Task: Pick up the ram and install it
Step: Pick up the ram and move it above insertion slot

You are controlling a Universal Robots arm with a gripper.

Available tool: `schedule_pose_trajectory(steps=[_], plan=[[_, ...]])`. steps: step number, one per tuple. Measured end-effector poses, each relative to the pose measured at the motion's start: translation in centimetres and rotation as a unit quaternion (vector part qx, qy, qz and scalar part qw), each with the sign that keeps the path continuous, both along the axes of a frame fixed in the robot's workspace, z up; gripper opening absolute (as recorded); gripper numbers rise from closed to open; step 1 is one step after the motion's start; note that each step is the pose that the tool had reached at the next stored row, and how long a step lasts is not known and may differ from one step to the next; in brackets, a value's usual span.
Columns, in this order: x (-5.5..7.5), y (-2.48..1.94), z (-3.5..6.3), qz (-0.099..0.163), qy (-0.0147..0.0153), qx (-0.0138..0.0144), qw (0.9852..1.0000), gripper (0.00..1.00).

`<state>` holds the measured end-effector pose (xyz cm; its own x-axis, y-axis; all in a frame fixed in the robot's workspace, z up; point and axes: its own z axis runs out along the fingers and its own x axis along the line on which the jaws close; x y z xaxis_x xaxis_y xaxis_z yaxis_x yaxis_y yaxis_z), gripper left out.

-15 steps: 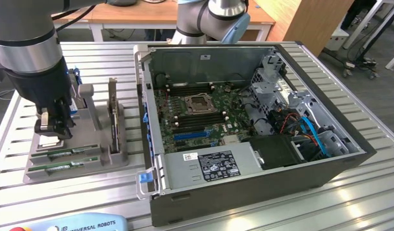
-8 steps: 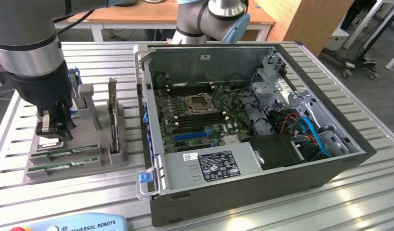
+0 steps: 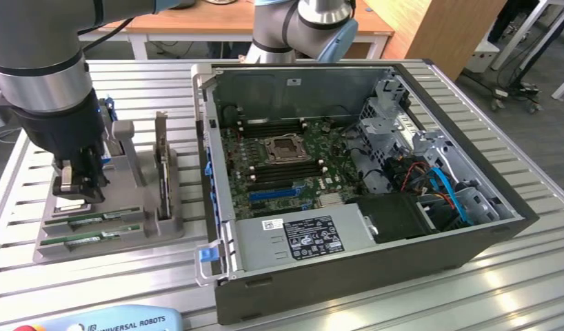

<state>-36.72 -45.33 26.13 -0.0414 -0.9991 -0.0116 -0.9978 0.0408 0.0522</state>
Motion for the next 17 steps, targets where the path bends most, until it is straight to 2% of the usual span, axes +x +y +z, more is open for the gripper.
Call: schedule_pose_trajectory(steps=[2,7,13,17], plan=[[0.0,-0.19,-0.01,0.000,0.0000,0.0000,1.0000,0.35],[0.0,-1.04,0.00,0.000,0.0001,-0.0001,1.0000,0.35],[0.0,-2.34,-0.01,0.000,0.0001,0.0000,1.0000,0.35],[0.0,-2.84,-0.03,0.000,0.0000,0.0000,1.0000,0.35]])
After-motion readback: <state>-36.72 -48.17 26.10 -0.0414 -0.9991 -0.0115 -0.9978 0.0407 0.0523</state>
